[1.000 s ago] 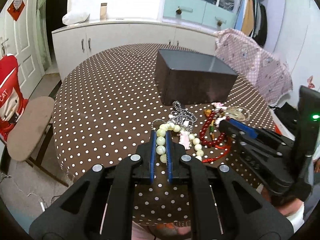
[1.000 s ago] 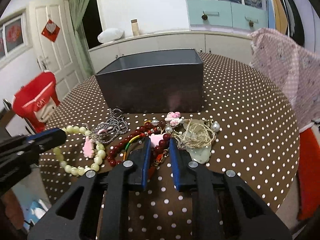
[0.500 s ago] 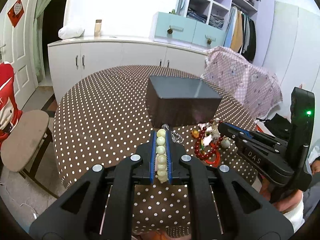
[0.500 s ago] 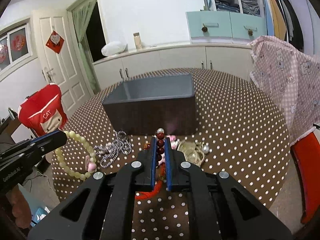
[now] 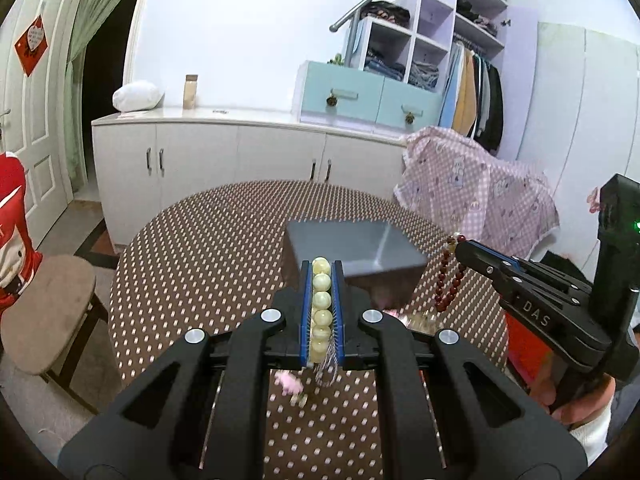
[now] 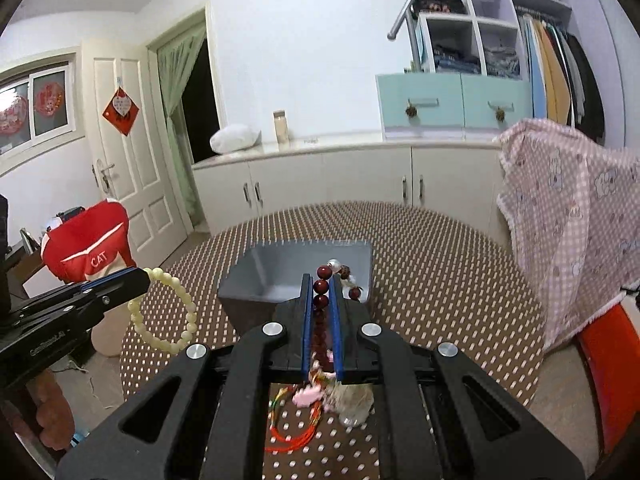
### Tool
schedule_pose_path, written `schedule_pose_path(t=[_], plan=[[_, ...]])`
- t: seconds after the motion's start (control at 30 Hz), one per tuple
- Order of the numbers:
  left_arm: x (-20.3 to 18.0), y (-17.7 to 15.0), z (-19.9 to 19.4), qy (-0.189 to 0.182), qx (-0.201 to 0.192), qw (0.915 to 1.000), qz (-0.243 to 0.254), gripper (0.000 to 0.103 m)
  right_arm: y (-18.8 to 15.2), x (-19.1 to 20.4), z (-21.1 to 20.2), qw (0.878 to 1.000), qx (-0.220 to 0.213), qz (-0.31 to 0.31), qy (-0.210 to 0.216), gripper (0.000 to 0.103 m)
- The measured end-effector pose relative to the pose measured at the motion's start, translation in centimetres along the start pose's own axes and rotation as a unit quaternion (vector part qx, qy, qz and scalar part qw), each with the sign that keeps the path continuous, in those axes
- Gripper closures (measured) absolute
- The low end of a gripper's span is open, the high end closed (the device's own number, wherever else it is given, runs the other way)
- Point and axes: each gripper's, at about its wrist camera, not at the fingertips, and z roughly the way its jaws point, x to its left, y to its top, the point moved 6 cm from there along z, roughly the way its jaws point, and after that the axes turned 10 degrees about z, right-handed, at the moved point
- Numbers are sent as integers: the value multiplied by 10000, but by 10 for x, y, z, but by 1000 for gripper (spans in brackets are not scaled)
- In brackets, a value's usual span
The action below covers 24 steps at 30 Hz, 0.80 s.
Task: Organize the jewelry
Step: 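Lift both bracelets and carry them over the open tin box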
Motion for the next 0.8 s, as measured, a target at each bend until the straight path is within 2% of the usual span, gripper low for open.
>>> schedule_pose_path(t=[0.23, 0.4, 0.8], plan=[[-6, 28, 12, -53, -185, 9998, 4, 94, 32, 2, 1, 9995, -249, -152, 131, 96], [-9, 41, 25, -79, -205, 9998, -18, 94, 45, 4, 11, 9991, -245, -246, 239, 96], [-5, 38, 67, -130, 240, 9996, -121, 93, 40, 1, 50, 9987, 289, -188, 385, 96]])
